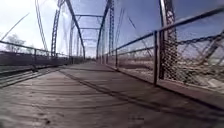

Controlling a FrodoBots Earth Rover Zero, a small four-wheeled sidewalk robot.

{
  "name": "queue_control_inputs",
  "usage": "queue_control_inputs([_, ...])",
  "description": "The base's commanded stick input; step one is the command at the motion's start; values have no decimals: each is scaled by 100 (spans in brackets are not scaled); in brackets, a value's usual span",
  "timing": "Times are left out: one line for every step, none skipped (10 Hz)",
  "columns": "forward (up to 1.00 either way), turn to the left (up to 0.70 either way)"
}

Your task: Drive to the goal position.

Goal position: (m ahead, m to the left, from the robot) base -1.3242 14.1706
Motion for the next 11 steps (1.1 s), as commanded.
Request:
queue_control_inputs([100, 40])
queue_control_inputs([100, 37])
queue_control_inputs([100, 4])
queue_control_inputs([100, 0])
queue_control_inputs([100, 0])
queue_control_inputs([100, 0])
queue_control_inputs([100, 0])
queue_control_inputs([100, 0])
queue_control_inputs([100, 0])
queue_control_inputs([100, 0])
queue_control_inputs([100, 0])
